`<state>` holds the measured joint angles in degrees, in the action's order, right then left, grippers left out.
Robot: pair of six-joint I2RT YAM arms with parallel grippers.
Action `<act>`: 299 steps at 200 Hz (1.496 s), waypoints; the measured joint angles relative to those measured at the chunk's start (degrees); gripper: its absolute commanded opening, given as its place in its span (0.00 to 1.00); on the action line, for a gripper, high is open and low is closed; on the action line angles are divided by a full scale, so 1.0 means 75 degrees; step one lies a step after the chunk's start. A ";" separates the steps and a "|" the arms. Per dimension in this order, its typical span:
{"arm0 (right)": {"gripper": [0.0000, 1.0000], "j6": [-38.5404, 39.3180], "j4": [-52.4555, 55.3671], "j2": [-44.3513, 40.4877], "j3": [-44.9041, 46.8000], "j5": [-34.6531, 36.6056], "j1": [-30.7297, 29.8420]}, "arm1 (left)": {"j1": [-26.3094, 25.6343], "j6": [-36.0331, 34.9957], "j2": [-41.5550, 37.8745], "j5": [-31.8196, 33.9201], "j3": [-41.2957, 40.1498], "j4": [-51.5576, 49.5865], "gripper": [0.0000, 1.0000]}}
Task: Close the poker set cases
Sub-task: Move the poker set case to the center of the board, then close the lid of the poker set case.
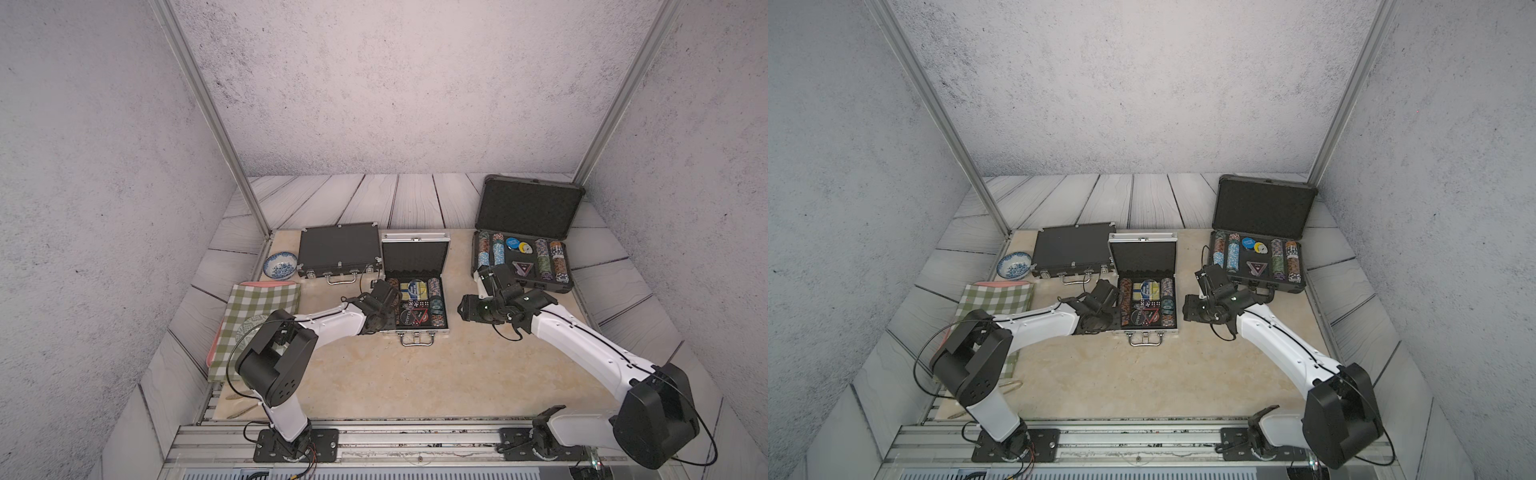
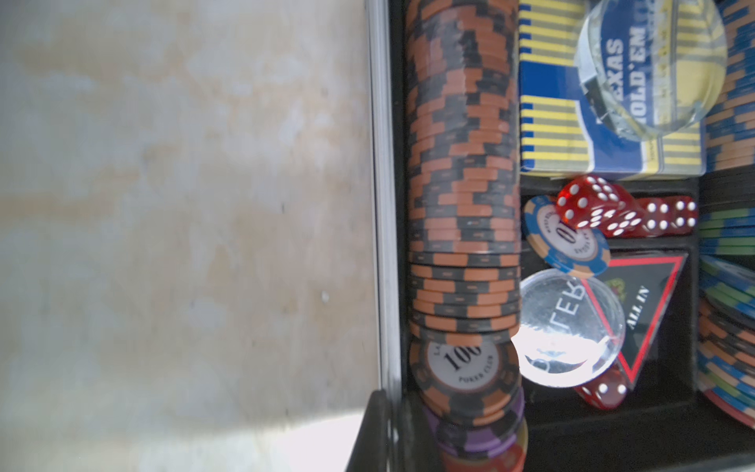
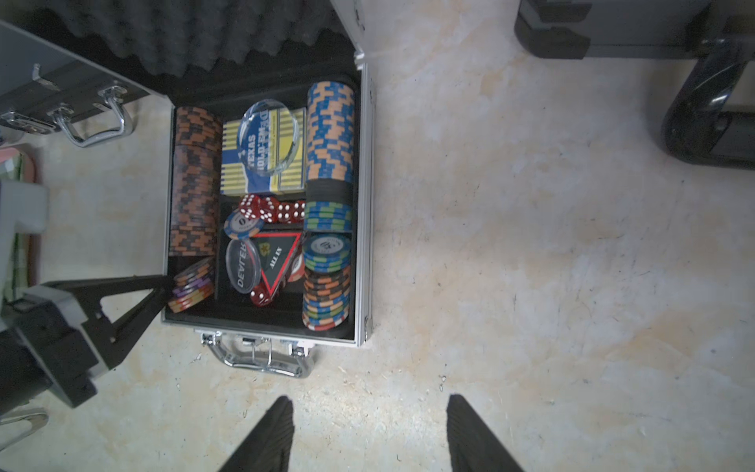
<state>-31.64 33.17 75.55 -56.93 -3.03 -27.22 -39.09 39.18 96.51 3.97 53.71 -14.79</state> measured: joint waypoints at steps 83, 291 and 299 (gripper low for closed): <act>0.62 -0.0003 -0.0096 0.0201 0.0000 -0.0152 0.0061 | -0.0420 0.0621 -0.0510 0.0111 -0.0443 -0.0326 0.10; 0.62 -0.0221 -0.0621 0.0758 -0.0064 -0.0595 0.0259 | 0.2477 0.0487 -0.1113 -0.2506 0.1684 -0.1673 0.45; 0.62 -0.0300 -0.0708 0.0903 -0.0140 -0.0676 0.0300 | 0.2675 0.0580 -0.0866 -0.2783 0.1888 -0.1469 0.47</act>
<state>-33.89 27.86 82.32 -57.98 -8.10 -24.97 -19.03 43.53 90.02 -16.91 67.88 -25.80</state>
